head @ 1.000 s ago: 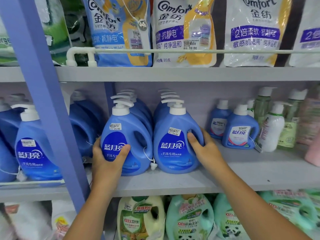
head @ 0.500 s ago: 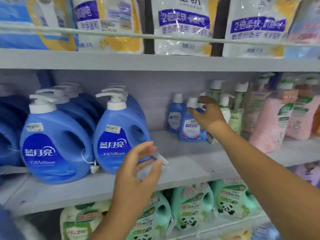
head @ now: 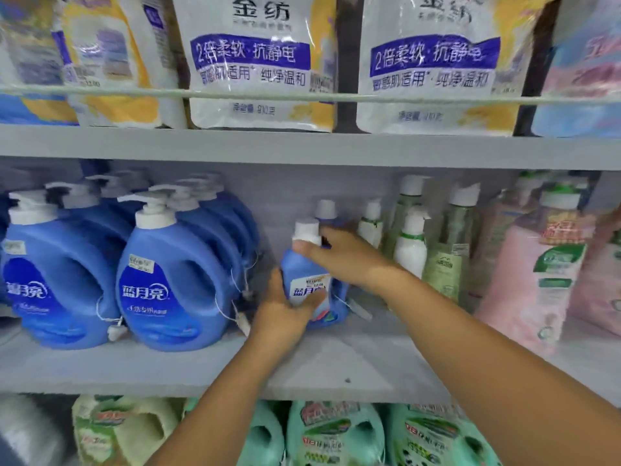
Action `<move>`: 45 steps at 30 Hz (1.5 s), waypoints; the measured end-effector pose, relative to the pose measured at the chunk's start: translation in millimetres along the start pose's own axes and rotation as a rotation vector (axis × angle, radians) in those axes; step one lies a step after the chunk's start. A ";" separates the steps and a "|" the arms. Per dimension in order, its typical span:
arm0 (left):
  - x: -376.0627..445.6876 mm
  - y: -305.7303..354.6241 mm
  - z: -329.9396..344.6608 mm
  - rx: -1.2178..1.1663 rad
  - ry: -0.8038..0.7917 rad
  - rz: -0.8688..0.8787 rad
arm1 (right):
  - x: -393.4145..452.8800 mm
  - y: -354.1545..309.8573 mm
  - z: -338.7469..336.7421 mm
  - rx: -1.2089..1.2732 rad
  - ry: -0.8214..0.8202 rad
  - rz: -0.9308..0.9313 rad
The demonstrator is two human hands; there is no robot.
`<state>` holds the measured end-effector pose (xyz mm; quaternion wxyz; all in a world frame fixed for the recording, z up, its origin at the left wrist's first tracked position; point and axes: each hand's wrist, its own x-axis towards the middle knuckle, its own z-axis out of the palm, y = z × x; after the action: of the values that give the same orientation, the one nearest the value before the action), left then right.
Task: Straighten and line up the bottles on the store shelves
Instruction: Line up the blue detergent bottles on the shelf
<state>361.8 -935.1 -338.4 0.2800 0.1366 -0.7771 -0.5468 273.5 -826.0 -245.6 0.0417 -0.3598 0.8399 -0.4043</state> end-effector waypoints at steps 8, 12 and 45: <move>-40.1 -1.9 -13.3 0.121 0.170 0.094 | 63.3 -0.9 -11.3 -0.086 0.319 0.215; -54.7 -6.2 -20.8 0.156 0.222 0.125 | 89.5 13.7 19.0 -0.333 0.234 0.321; -37.1 -11.5 -68.7 -0.108 -0.335 0.049 | -188.6 29.2 31.9 0.266 0.715 0.308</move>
<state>430.7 -973.2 -342.8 0.1669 0.0093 -0.7854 -0.5960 407.4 -714.2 -329.3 -0.1465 -0.0582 0.7858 -0.5981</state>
